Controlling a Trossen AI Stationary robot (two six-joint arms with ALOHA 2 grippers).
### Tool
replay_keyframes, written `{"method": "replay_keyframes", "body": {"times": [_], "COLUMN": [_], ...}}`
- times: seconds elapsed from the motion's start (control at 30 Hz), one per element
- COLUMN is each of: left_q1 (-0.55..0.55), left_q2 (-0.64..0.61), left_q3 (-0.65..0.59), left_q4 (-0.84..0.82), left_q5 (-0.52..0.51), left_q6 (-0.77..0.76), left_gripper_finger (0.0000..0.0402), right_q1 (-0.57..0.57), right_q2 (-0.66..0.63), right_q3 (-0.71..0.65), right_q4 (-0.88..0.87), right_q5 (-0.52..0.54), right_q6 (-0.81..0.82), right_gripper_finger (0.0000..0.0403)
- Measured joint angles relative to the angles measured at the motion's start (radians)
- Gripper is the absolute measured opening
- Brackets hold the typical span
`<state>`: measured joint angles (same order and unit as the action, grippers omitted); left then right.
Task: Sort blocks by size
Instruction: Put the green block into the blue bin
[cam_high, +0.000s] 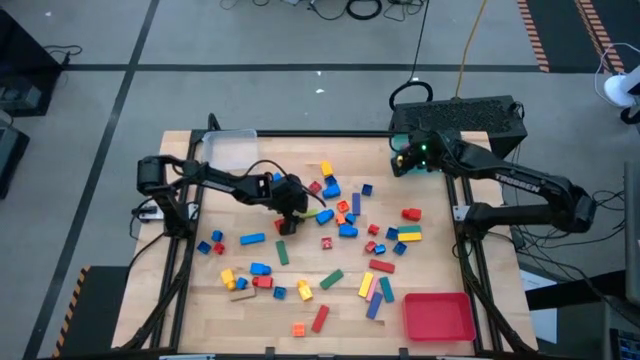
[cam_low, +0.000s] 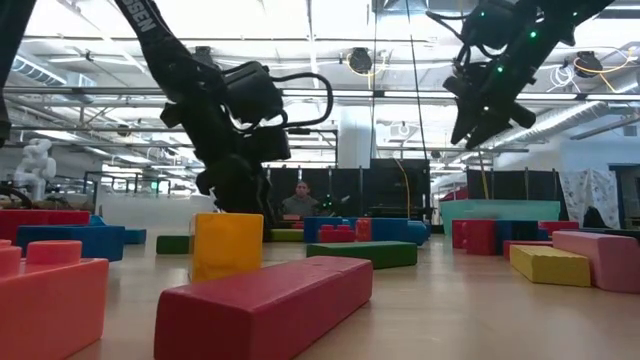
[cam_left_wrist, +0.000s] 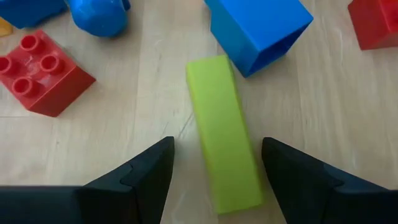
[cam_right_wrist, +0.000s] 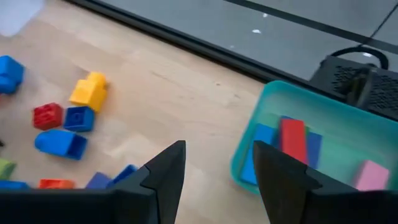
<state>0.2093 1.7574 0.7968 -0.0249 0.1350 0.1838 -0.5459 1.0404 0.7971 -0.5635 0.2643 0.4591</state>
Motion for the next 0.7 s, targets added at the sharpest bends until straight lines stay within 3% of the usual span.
{"method": "replay_keyframes", "body": {"times": [0.1, 0.33, 0.7], "left_q1": [-0.004, -0.004, -0.003], "left_q2": [0.003, 0.004, -0.002], "left_q3": [0.001, 0.001, -0.001], "left_q4": [0.002, 0.004, 0.01], "left_q5": [-0.008, -0.015, -0.019], "left_q6": [-0.018, -0.021, -0.02], "left_gripper_finger": [0.0216, 0.0109, 0.0108], "right_q1": [0.045, 0.159, 0.353], "right_q2": [0.002, 0.038, 0.191], "right_q3": [0.0, 0.0, 0.0], "right_q4": [0.021, 0.063, 0.249], "right_q5": [0.001, 0.049, 0.049], "right_q6": [0.018, 0.005, -0.228], "right_gripper_finger": [0.0171, 0.0171, 0.0171]}}
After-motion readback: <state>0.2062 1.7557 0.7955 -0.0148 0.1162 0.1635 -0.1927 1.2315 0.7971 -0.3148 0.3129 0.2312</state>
